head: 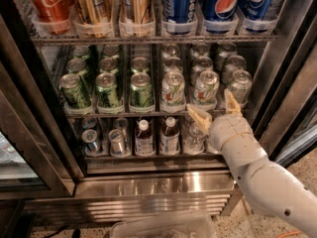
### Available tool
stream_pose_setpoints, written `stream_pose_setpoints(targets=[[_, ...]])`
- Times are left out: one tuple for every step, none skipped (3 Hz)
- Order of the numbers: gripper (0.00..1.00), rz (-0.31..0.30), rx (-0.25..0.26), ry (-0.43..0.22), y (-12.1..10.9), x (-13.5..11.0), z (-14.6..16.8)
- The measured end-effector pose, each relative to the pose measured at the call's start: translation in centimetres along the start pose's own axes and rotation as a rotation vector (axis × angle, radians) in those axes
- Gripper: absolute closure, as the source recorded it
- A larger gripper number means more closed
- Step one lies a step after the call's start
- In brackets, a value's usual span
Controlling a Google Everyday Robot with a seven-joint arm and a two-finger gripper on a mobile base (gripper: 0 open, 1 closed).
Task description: Pick 7up can from middle shelf of fridge
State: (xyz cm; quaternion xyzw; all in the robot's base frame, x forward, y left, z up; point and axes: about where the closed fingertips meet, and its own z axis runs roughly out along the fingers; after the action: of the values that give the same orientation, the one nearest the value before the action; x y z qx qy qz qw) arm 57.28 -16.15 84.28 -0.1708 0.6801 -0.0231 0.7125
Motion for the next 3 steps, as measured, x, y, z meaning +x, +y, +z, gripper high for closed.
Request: stream_pose_setpoints(targets=[[0.10,-0.009,-0.005,-0.003,-0.24,-0.25,0.40],[0.00,-0.009,-0.005,-0.003,-0.23,-0.25,0.39],[0.00,-0.005,-0.004,-0.001,0.08,-0.48,-0.07]])
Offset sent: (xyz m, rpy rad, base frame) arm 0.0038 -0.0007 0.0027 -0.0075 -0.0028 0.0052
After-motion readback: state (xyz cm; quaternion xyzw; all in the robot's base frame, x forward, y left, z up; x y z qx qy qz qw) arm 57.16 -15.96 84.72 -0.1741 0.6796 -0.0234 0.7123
